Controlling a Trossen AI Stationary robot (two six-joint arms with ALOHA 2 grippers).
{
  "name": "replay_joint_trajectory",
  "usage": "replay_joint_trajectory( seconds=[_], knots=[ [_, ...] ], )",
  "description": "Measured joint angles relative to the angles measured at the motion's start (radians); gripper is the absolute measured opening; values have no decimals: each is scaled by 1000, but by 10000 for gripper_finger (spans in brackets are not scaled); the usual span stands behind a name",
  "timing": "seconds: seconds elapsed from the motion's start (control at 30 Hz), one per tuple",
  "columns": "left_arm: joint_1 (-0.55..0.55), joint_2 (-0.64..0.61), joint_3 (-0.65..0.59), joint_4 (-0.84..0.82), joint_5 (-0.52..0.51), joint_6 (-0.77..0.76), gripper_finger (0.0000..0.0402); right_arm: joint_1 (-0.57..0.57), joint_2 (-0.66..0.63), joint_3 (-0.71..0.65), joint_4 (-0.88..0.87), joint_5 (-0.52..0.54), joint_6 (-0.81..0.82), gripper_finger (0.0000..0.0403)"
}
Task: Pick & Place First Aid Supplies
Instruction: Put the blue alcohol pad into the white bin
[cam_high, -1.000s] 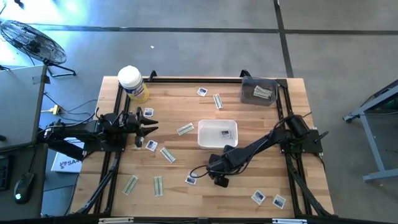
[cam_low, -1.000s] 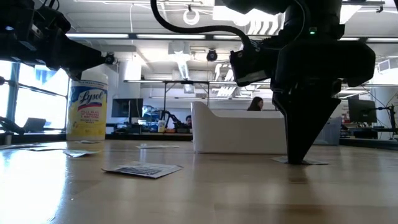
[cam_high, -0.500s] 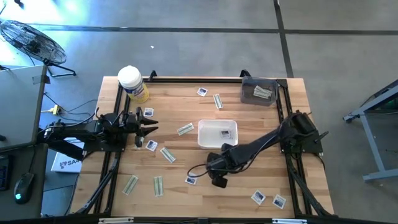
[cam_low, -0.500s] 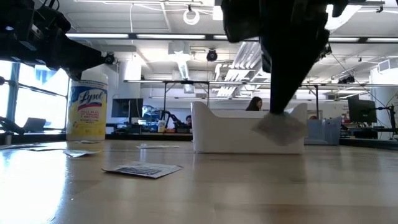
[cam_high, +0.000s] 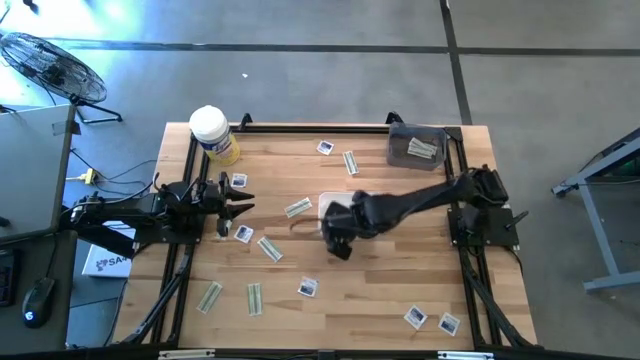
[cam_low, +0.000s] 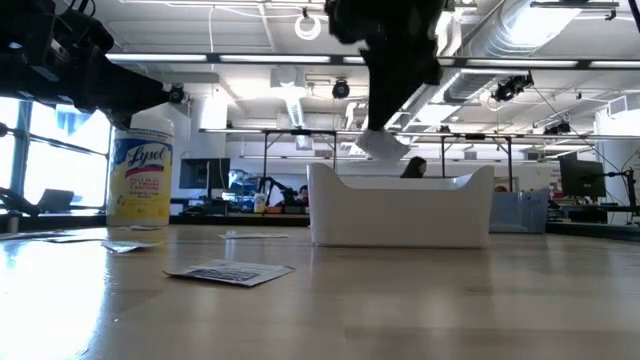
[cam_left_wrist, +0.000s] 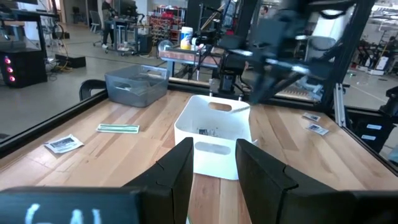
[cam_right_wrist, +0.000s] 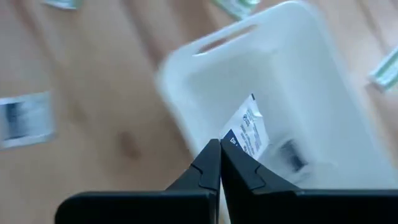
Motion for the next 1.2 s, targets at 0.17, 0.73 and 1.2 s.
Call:
replay_joint_trajectory(
  seconds=[0.17, 0.73, 1.2],
  knots=[
    [0, 0, 0, 0, 0, 0, 119, -91, 0, -109, 8, -52, -68, 0],
    [0, 0, 0, 0, 1, 0, 119, -143, 0, -286, 118, 6, -110, 42],
    [0, 0, 0, 0, 1, 0, 119, 38, -1, 20, -212, -86, 35, 117]
  ],
)
